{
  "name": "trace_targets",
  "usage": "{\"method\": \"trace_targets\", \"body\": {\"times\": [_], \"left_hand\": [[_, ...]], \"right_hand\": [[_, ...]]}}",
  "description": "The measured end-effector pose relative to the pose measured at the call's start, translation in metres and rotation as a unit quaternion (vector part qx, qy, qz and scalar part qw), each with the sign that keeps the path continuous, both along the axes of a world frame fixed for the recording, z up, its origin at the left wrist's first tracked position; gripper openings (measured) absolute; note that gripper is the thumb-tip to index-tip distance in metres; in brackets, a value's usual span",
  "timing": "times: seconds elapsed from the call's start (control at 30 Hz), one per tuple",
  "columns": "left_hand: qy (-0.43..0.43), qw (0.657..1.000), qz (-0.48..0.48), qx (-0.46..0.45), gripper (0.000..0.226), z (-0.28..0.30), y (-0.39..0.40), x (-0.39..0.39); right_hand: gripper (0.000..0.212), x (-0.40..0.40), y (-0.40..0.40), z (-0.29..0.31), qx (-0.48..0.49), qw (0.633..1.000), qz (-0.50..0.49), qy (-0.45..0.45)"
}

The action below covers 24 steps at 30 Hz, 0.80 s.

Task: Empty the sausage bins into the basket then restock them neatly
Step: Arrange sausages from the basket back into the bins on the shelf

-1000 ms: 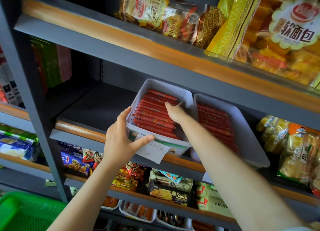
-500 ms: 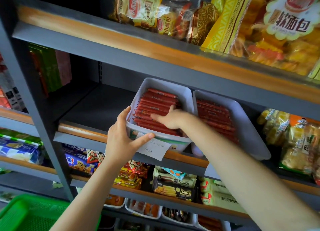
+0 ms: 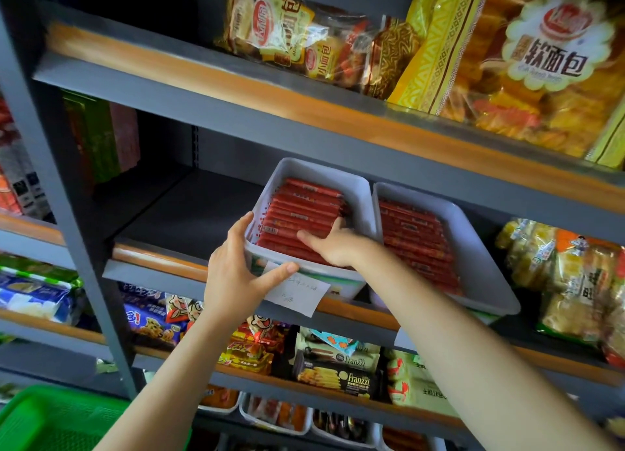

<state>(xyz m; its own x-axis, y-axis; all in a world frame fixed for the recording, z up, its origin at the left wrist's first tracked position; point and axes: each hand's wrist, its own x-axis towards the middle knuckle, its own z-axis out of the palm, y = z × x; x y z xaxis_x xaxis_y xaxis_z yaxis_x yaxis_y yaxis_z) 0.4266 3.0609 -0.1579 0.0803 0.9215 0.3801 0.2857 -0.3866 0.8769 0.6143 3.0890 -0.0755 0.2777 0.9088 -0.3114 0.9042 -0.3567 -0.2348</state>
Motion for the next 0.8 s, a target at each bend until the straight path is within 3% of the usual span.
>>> {"method": "trace_targets", "body": {"times": [0.13, 0.27, 0.43, 0.67, 0.8], "left_hand": [[0.003, 1.000, 0.001, 0.004, 0.105, -0.001, 0.001, -0.001], [-0.001, 1.000, -0.005, 0.001, 0.104, -0.002, 0.002, -0.001], [-0.003, 1.000, -0.010, -0.003, 0.105, -0.001, 0.002, -0.002], [-0.008, 1.000, -0.008, 0.004, 0.106, 0.002, 0.000, 0.000], [-0.009, 1.000, -0.009, 0.001, 0.106, 0.002, 0.000, -0.001]], "right_hand": [[0.112, -0.002, 0.006, 0.001, -0.027, 0.999, -0.013, 0.041], [0.100, 0.001, 0.003, 0.009, 0.004, 0.996, -0.020, 0.088], [0.107, -0.004, 0.009, 0.006, -0.022, 0.999, -0.015, 0.030], [0.091, -0.003, 0.005, 0.002, 0.039, 0.992, -0.016, 0.117], [0.101, 0.000, 0.005, 0.007, -0.010, 0.998, -0.022, 0.063]]}}
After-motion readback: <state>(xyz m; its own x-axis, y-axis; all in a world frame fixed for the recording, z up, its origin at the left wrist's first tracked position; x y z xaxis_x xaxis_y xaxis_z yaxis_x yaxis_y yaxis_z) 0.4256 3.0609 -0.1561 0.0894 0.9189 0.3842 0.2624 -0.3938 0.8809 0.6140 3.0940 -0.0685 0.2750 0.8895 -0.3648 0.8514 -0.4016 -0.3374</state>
